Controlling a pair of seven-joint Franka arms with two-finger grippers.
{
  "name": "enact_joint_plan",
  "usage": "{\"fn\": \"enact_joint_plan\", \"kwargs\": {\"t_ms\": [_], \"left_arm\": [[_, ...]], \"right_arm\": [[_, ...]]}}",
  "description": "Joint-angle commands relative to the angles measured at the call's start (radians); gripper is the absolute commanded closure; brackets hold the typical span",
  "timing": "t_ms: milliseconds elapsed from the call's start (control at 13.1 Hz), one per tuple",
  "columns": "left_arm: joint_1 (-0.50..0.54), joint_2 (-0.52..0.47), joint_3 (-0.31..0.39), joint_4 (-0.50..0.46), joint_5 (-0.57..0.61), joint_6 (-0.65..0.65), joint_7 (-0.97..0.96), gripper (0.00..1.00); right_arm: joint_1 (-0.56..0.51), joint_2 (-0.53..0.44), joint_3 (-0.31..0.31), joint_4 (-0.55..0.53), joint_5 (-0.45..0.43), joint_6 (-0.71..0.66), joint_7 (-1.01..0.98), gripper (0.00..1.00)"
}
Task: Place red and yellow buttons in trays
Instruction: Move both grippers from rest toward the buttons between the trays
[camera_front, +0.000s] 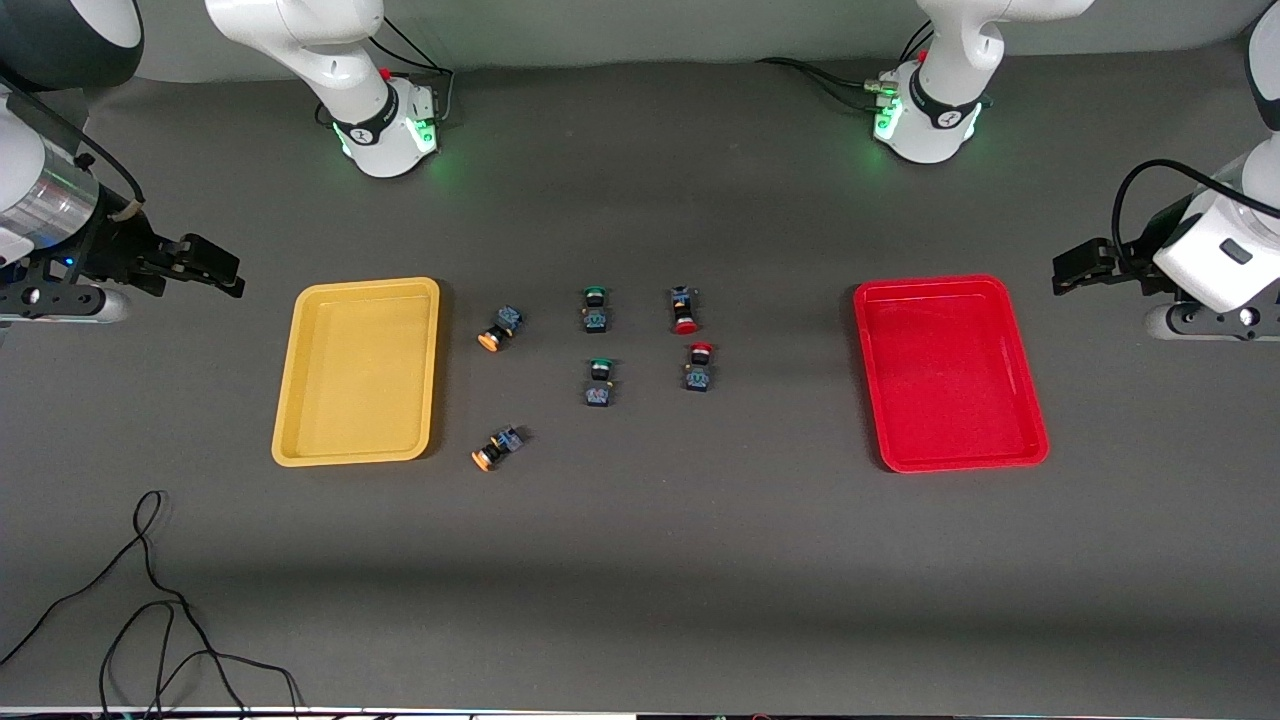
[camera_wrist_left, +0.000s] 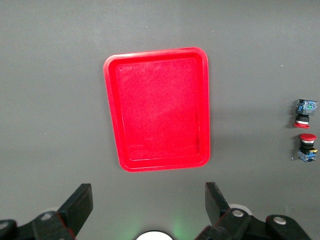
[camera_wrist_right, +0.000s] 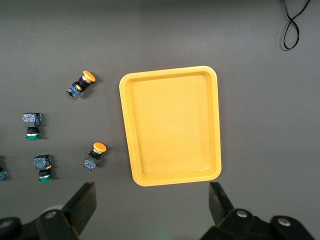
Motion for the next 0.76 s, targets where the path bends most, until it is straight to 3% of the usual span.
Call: {"fn": "enact_joint_plan", "kwargs": {"t_ms": [0,459,688], "left_arm": [[-0.012,-0.013,0.008,-0.010,0.004,-0.008,0.008,0.00],[-0.013,-0.013,0.008,-0.010,0.006,-0.008,0.008,0.00],[-0.016,-0.013,0.008,-0.017,0.004,-0.005,0.006,0.00]], "right_arm": [[-0.002,0.017,0.002,0.030,-0.012,-0.020,0.004,0.00],[0.031,0.075,0.009,0.027,0.011,0.018,0.024,0.00],[0.109,0.144,0.008,-0.013,0.019,0.127,0.197,0.00]]}}
